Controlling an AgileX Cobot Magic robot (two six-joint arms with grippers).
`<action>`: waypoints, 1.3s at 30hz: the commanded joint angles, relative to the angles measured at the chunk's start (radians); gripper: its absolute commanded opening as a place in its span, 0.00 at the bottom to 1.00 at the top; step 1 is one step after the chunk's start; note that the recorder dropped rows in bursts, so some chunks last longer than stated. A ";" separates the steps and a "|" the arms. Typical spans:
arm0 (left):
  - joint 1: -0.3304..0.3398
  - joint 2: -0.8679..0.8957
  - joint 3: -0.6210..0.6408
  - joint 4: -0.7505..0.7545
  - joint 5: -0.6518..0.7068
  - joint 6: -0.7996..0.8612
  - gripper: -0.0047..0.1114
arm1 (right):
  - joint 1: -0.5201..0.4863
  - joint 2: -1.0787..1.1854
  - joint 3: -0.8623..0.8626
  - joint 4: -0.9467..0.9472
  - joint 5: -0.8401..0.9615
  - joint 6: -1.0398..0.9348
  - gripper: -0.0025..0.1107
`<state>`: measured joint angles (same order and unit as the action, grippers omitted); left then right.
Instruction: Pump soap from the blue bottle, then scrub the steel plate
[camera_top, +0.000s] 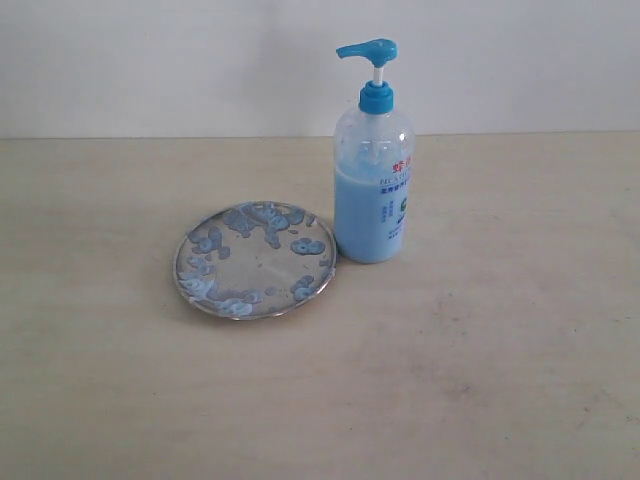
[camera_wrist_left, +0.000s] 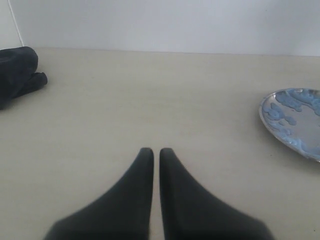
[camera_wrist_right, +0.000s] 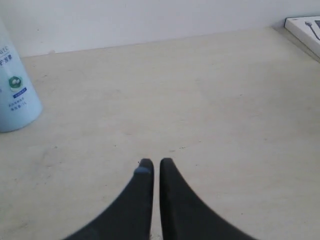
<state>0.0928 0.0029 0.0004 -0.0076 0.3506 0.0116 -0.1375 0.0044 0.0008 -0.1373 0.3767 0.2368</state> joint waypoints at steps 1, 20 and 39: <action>0.002 -0.003 0.000 -0.012 -0.003 0.007 0.08 | -0.003 -0.004 -0.001 0.197 0.002 -0.132 0.03; 0.002 -0.003 0.000 -0.012 -0.017 0.007 0.08 | -0.003 -0.004 -0.001 0.266 0.002 -0.287 0.03; -0.114 -0.003 0.000 -0.012 -0.013 0.007 0.08 | -0.003 -0.004 -0.001 0.266 0.002 -0.287 0.03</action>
<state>-0.0120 0.0029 0.0004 -0.0076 0.3445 0.0116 -0.1375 0.0044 0.0008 0.1347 0.3814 -0.0510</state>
